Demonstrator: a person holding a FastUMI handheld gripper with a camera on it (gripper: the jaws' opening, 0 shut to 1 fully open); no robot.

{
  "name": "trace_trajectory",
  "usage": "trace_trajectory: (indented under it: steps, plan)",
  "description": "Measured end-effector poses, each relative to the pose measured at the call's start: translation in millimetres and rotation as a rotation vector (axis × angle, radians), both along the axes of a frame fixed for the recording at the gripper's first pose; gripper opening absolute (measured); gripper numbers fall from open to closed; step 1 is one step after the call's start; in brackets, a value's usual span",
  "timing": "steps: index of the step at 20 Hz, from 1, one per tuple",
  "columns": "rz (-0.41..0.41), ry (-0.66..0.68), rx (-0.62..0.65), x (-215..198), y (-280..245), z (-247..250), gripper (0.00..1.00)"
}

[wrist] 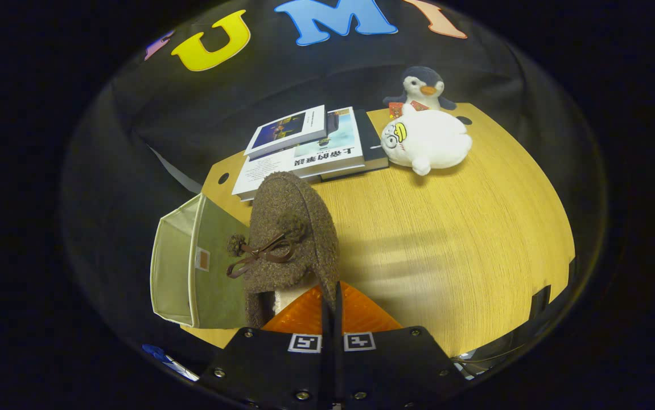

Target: Open the storage box then place both shoes into the box .Put the left shoe in first, then the right shoe, with the right side of both shoes facing outward in a uniform manner.

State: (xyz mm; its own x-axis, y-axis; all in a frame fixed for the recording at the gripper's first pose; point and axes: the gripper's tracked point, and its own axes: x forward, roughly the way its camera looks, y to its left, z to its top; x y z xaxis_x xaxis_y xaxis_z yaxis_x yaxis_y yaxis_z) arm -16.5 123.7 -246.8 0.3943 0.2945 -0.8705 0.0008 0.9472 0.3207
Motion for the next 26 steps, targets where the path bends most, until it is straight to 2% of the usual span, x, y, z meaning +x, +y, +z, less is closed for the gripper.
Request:
trace_trajectory:
  steps: [16,23,26]
  plan:
    - [0.111,-0.076,0.154,19,150,65,0.00]
    - [0.133,-0.053,0.197,14,208,55,0.00]
    - [0.119,-0.025,0.201,11,225,42,0.00]
